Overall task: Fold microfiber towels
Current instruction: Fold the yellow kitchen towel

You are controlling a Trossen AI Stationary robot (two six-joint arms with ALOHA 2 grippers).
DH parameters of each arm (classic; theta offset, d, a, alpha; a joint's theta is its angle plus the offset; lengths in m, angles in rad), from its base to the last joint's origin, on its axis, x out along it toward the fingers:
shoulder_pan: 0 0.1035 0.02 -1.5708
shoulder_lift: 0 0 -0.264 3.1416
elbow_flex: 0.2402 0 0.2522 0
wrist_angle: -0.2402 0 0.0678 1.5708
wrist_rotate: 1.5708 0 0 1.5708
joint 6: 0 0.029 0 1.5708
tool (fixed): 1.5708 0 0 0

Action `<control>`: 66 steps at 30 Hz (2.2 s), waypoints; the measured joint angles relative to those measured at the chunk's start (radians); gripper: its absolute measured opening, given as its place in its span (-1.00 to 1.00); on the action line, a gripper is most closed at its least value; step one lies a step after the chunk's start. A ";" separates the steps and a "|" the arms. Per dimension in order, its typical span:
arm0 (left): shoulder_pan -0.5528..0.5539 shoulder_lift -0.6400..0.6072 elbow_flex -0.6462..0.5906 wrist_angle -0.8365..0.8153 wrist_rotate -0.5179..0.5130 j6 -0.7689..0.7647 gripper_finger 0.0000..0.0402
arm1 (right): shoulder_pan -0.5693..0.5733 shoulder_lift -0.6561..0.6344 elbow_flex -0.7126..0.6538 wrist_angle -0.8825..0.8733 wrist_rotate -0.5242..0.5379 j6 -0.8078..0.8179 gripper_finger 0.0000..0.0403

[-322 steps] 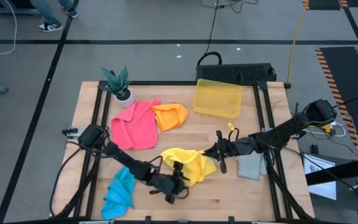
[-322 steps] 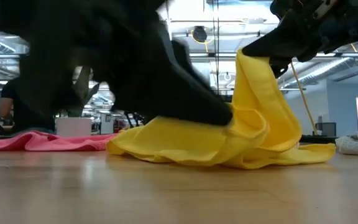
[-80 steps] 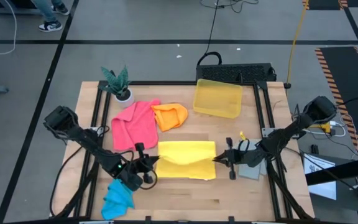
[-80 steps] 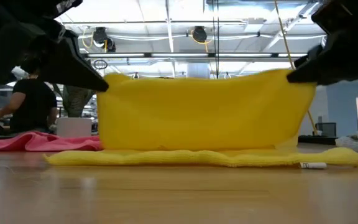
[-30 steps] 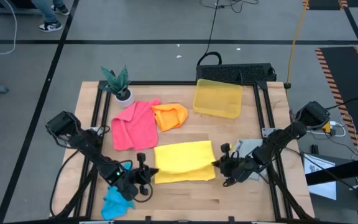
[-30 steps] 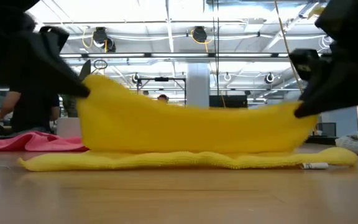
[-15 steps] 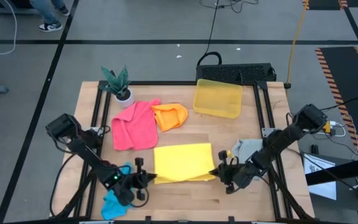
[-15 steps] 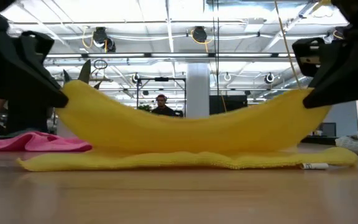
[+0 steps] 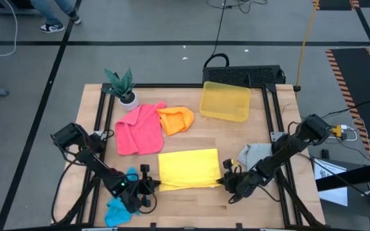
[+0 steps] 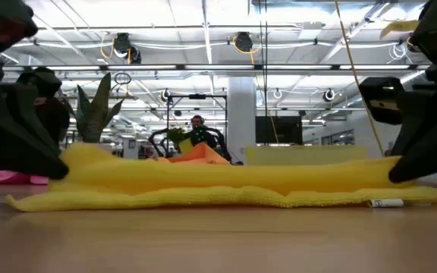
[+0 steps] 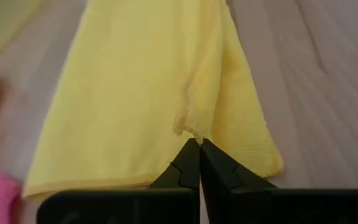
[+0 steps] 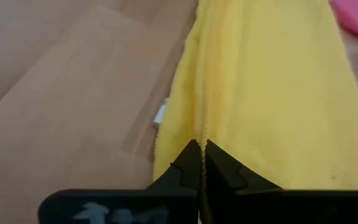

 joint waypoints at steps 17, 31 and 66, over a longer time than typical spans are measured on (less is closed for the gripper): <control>-0.002 -0.018 0.078 -0.087 0.097 0.059 -0.42 | -0.009 -0.117 0.000 -0.019 -0.155 0.070 -0.39; 0.116 -0.071 0.140 -0.180 0.085 0.007 -0.57 | -0.117 -0.181 -0.021 0.020 -0.081 0.200 -0.70; 0.061 -0.041 0.130 -0.107 0.188 0.081 -0.95 | -0.141 -0.107 -0.097 0.211 -0.240 0.155 -1.00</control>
